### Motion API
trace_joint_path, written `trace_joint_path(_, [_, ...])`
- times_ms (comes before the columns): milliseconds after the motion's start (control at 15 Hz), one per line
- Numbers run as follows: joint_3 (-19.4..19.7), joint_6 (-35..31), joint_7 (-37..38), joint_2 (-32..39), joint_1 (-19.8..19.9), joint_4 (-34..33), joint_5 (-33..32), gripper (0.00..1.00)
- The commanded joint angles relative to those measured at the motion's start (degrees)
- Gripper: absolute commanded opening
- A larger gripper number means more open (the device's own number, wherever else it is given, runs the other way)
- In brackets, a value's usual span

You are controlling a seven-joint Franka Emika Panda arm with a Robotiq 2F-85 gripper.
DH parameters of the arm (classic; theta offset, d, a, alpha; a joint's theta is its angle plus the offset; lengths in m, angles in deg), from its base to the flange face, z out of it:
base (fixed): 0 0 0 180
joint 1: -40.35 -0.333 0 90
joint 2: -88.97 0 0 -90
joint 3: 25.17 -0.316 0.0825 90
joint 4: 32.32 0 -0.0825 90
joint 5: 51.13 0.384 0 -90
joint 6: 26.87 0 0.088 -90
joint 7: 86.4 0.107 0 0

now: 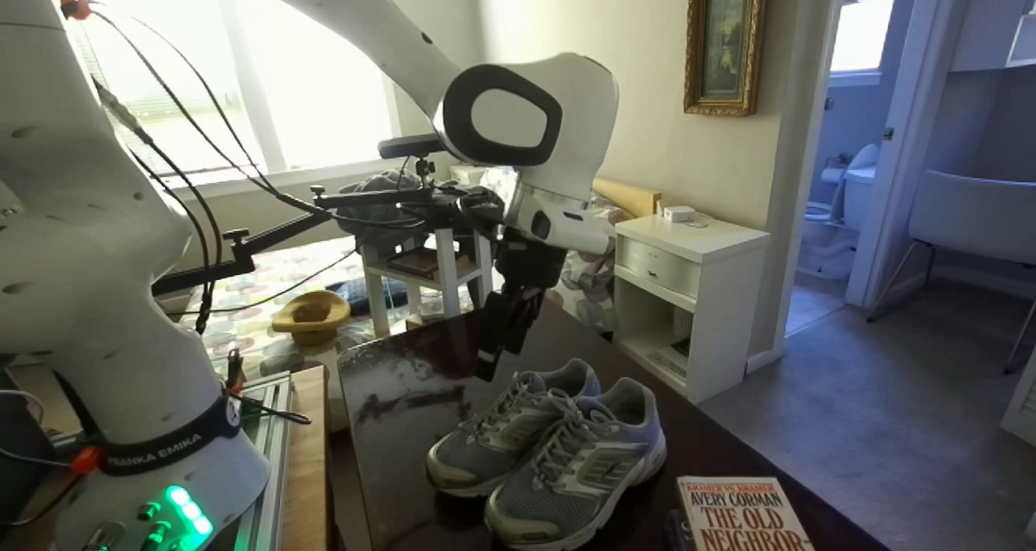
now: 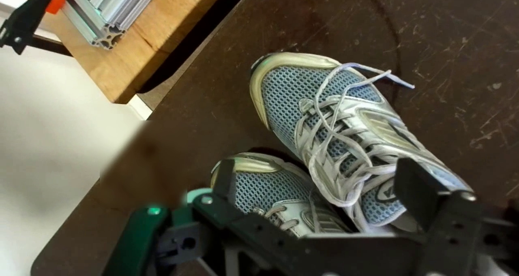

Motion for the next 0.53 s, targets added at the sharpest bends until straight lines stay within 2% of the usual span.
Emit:
trace_joint_path(0, [0.5,-2.1,4.8,3.1,-0.3,-1.0,0.4,1.0])
trace_joint_path(467, [1.1,-5.5,9.4,6.6,-0.7,-1.1,0.1,1.0])
